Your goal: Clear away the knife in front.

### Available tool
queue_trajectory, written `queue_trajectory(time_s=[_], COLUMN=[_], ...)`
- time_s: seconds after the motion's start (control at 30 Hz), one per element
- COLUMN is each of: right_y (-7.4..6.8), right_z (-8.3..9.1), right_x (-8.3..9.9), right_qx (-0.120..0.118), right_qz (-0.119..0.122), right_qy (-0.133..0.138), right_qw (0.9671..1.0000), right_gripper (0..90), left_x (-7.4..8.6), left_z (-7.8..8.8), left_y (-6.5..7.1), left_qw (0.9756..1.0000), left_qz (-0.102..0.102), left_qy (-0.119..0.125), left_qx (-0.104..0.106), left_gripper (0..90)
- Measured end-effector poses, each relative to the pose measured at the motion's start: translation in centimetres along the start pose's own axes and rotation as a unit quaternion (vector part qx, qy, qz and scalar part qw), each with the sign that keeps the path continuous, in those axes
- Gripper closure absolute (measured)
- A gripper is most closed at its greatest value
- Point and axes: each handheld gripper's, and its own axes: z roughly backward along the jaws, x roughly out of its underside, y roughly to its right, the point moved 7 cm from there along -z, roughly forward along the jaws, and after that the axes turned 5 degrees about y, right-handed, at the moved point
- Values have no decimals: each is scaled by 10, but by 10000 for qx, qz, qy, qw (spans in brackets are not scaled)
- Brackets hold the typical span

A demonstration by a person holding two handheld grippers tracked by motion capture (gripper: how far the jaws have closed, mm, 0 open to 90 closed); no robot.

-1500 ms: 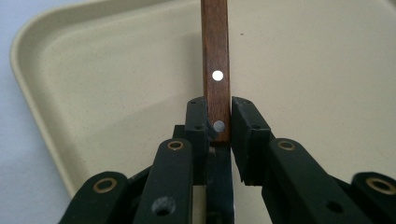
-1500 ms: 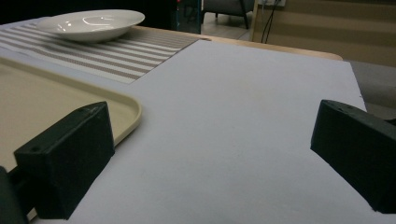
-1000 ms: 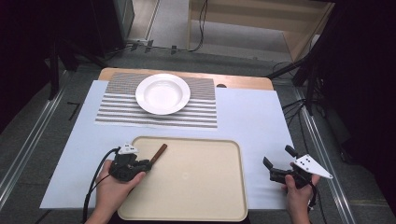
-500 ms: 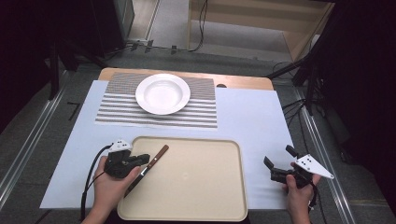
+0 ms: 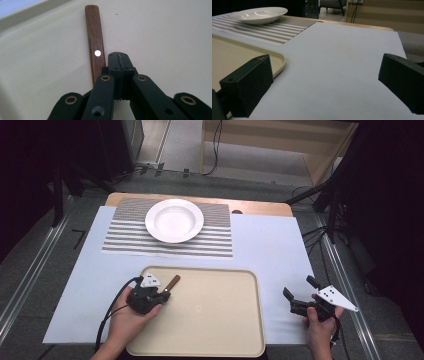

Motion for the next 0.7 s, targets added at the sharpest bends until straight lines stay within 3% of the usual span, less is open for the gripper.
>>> queue_trajectory(time_s=[0.57,0.7], right_y=[2,2], right_z=[0,0], right_x=[0,0], right_qx=[68,70], right_qz=[-59,-53], right_qy=[-6,-8], right_qw=[10000,10000], right_gripper=[0,0], left_x=[13,15], left_z=[19,22], left_y=[-27,-32], left_qw=[9992,9992], left_qz=[391,379], left_qy=[108,113], left_qx=[-16,12], left_gripper=[900,900])
